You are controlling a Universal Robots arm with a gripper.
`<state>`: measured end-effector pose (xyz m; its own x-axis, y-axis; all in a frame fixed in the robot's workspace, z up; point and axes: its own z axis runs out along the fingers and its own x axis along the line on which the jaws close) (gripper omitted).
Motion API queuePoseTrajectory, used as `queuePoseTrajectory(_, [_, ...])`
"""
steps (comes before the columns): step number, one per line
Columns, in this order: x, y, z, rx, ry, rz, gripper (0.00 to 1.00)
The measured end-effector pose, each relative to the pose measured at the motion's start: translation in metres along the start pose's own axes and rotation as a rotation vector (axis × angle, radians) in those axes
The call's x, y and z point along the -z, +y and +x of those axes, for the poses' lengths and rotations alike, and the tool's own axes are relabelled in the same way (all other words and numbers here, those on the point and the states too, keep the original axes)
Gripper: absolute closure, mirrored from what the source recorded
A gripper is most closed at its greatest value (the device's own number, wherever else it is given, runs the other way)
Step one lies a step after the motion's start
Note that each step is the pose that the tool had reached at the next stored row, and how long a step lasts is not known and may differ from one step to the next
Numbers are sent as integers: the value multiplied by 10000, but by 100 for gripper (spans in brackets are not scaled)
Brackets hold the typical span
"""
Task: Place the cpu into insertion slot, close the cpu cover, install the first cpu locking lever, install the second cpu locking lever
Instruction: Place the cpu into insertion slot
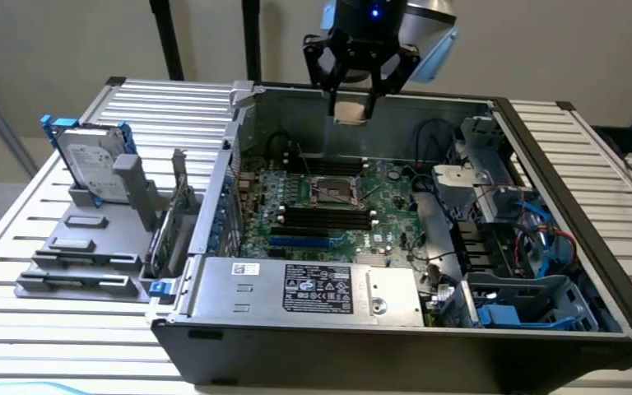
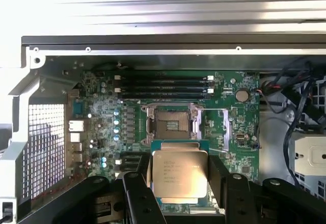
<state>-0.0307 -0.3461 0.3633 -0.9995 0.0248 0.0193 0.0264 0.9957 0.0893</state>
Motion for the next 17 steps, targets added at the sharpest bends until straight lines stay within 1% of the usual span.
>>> queuePoseTrajectory(4, [-81, 72, 18, 0, 0, -1, 45])
queuePoseTrajectory(9, [-182, 191, 20, 11, 0, 1, 45])
queuePoseTrajectory(17, [-336, 274, -10, 203, 12, 5, 45])
